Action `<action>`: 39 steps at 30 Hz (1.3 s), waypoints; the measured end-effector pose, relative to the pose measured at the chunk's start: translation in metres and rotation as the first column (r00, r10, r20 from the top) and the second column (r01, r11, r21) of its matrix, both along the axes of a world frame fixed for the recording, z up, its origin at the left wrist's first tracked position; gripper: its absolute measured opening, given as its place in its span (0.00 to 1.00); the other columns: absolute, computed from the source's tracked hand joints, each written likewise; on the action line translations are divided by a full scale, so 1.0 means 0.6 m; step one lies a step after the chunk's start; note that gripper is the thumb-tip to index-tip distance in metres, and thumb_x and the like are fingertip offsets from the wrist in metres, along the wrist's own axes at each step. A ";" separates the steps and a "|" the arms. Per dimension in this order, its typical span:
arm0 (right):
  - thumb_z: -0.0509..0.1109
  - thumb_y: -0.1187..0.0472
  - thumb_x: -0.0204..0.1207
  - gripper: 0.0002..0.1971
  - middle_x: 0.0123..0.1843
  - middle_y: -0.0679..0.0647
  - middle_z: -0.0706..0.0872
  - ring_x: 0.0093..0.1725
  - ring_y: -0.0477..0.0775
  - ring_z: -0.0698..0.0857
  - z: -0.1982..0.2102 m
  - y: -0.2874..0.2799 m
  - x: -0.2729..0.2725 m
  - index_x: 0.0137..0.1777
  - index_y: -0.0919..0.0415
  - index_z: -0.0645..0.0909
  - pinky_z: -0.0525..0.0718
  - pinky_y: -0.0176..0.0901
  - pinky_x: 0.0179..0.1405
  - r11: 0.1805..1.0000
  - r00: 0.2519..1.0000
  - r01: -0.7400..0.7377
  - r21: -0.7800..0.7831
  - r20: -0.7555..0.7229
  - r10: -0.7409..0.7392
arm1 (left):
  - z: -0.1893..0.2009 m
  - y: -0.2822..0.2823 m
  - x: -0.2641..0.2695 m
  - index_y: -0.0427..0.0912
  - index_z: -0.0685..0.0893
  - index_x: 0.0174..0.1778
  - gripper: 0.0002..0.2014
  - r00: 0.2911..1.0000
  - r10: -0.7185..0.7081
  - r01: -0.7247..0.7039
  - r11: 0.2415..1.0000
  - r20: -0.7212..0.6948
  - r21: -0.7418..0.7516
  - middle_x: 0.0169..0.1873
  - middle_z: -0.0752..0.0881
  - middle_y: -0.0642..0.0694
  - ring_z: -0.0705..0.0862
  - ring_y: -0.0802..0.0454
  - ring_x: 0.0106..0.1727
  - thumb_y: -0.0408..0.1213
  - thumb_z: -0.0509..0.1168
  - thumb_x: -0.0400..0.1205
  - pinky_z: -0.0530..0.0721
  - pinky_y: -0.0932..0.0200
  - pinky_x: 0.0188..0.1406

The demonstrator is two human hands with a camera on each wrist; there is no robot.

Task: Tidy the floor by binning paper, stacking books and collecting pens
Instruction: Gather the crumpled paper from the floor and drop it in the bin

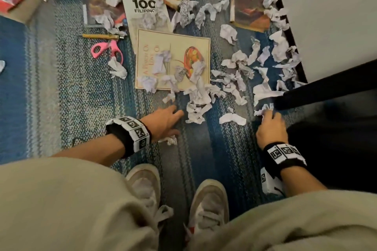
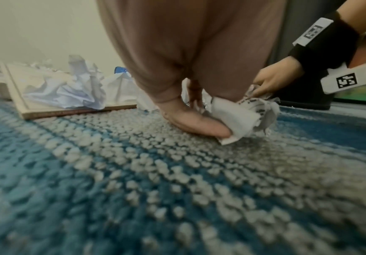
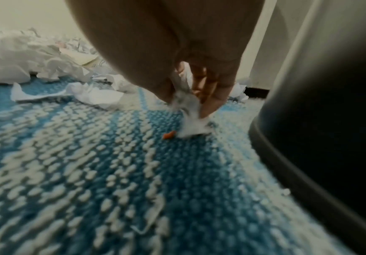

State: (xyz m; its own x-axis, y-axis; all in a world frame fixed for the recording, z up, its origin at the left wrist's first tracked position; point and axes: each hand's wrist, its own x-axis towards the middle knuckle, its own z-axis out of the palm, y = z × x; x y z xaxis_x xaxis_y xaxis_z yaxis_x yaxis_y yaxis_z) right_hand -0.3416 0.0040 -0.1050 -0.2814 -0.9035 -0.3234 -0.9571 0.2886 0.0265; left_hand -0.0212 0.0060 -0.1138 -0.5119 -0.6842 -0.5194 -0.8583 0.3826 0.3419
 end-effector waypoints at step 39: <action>0.70 0.70 0.71 0.08 0.49 0.73 0.77 0.45 0.75 0.80 -0.031 -0.113 0.023 0.47 0.73 0.76 0.81 0.62 0.33 0.976 0.975 -0.219 -0.012 0.028 0.220 | -0.045 -0.105 -0.151 0.47 0.57 0.80 0.42 0.992 0.041 0.021 0.879 0.120 -0.476 0.80 0.58 0.29 0.66 0.27 0.75 0.72 0.52 0.77 0.78 0.31 0.56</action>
